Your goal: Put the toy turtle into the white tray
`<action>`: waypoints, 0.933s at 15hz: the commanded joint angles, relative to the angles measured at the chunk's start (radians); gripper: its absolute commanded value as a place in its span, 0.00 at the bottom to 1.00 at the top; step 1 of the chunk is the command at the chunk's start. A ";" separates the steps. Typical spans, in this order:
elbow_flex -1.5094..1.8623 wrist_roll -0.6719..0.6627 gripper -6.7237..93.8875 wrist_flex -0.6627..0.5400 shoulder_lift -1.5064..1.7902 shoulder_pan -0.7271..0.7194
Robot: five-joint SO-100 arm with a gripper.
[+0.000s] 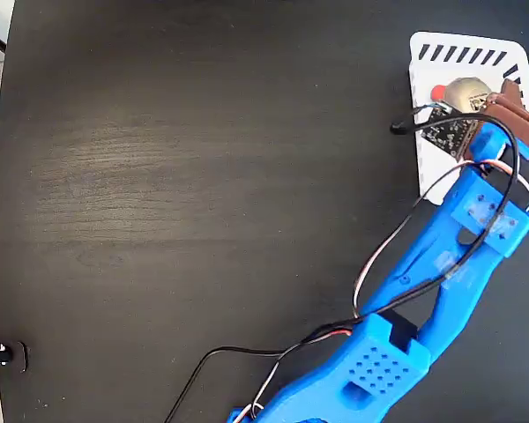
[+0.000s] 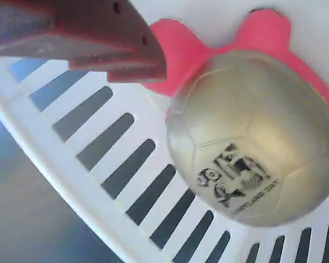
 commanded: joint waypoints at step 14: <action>1.950 0.278 0.07 -0.930 1.410 -0.696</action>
